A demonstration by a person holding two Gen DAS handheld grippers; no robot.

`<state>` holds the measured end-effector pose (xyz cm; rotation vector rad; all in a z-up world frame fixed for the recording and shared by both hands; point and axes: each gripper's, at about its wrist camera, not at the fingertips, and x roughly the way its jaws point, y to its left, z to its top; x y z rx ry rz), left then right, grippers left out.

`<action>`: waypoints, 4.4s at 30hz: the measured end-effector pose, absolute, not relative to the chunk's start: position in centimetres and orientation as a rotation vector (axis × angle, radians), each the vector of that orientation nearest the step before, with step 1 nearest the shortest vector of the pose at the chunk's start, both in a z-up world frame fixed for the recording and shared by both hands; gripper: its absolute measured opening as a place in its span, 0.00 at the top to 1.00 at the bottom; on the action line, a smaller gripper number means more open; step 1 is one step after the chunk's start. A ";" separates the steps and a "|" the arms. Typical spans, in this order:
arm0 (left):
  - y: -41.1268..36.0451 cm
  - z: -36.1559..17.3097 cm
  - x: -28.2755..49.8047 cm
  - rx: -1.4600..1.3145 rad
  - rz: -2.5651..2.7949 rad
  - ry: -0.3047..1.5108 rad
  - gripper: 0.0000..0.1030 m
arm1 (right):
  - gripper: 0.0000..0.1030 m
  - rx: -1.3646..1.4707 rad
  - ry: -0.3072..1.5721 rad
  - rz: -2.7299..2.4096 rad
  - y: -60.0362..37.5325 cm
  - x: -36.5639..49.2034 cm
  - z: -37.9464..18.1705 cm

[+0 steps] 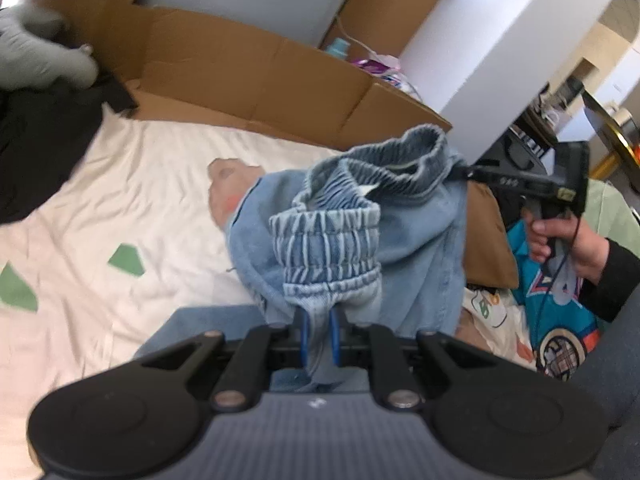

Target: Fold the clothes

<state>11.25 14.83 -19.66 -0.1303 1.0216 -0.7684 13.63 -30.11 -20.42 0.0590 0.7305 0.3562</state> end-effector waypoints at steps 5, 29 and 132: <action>16.4 -18.9 11.1 -0.182 -0.763 1.005 0.90 | 0.89 0.018 0.716 0.388 -27.9 15.0 -18.5; 27.1 -7.2 4.1 -0.304 -0.544 0.807 0.90 | 0.89 -0.185 0.521 0.687 -12.4 17.4 -2.8; 47.9 -38.4 12.0 -0.988 0.058 1.113 0.48 | 0.89 -0.256 1.219 0.962 7.6 36.9 -39.0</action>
